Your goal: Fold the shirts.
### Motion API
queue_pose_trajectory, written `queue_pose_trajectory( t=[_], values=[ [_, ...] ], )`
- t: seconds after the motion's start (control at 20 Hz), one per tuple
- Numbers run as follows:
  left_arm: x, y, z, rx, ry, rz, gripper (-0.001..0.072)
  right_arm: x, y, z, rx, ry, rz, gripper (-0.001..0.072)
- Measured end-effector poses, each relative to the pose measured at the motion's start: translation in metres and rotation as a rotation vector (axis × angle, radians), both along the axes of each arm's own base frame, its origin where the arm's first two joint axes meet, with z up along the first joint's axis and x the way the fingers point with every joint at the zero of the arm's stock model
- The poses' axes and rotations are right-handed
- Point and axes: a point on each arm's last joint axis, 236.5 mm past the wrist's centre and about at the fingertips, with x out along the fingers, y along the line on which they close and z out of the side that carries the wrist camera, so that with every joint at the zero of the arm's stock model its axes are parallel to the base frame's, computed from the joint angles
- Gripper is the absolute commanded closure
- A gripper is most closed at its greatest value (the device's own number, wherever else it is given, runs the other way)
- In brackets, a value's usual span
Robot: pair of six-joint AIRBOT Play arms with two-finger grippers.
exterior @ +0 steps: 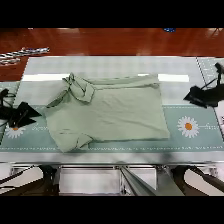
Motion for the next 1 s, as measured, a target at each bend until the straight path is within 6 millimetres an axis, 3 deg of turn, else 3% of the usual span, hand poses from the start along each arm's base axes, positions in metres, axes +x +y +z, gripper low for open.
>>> queue_pose_trajectory(
  t=[0.2,0.4,0.6,0.65,0.7,0.85,1.0],
  values=[
    [-0.033,-0.015,-0.019,-0.113,0.031,0.112,0.0201,-0.039,0.028,-0.018,0.066,-0.013,-0.009,0.0316],
    [-0.042,-0.040,-0.038,-0.160,0.047,0.143,0.0201,-0.046,0.048,-0.013,0.131,-0.074,-0.013,0.0316],
    [-0.042,-0.065,-0.047,-0.170,0.055,0.100,0.0208,-0.045,0.055,-0.008,0.159,-0.106,-0.020,0.0299],
    [-0.041,-0.069,-0.049,-0.163,0.053,0.089,0.0367,-0.041,0.053,-0.007,0.157,-0.122,-0.034,0.0299],
    [-0.039,-0.069,-0.053,-0.143,0.050,0.087,0.0691,-0.039,0.048,-0.006,0.156,-0.134,-0.055,0.0299],
    [-0.032,-0.071,-0.060,-0.097,0.031,0.067,0.0689,-0.038,0.013,-0.007,0.119,-0.147,-0.164,0.0299],
    [-0.031,-0.074,-0.060,-0.087,0.020,0.037,0.0689,-0.066,-0.026,-0.025,0.074,-0.054,-0.276,0.0299]
  ],
)
